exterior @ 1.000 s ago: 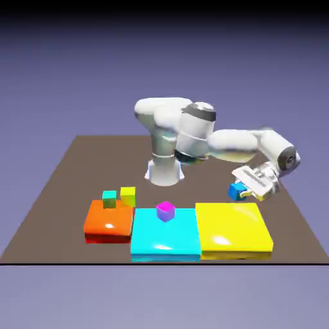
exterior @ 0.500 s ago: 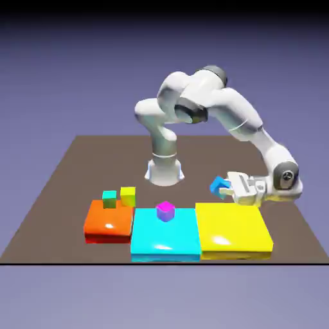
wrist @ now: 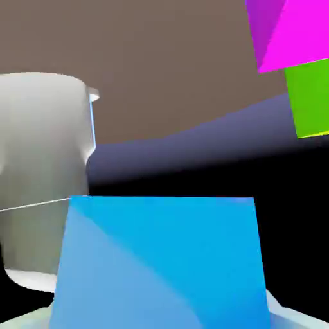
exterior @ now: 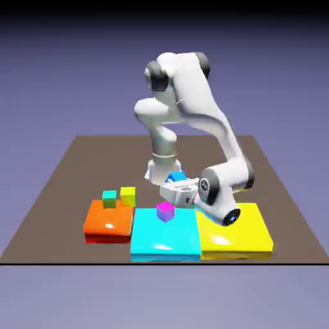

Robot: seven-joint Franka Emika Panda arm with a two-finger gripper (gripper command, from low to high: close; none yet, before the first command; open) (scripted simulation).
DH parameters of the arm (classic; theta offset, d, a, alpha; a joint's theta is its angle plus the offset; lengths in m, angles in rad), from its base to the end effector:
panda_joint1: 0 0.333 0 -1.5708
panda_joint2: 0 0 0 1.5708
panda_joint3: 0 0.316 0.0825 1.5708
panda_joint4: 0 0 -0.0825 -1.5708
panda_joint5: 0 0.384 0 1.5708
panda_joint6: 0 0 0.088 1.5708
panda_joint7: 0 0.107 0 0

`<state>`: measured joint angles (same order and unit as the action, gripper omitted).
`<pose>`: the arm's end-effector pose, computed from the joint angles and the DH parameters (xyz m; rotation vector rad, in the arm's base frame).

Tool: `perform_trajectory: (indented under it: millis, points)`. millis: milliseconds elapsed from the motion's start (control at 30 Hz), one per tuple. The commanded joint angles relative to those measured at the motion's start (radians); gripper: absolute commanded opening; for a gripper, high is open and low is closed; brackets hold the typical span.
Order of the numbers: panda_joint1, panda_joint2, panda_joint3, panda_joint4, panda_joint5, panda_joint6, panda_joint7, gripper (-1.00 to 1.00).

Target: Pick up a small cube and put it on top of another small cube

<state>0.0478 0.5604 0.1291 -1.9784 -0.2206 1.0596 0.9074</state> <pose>0.4261 0.0471 0.1916 1.7753 -0.5701 -1.3433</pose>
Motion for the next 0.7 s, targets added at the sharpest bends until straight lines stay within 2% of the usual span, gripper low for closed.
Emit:
perform_trajectory:
  millis: [0,533,600,667]
  points:
    - [-0.017,-0.015,-0.036,-0.009,0.038,0.018,0.003,-1.00]
    - [-0.288,-0.242,-0.604,-0.154,0.667,0.307,0.058,-1.00]
    - [-0.289,-0.243,-0.607,-0.154,0.669,0.308,0.058,-1.00]
    - [-0.272,-0.245,-0.594,-0.226,0.688,0.378,0.045,-1.00]
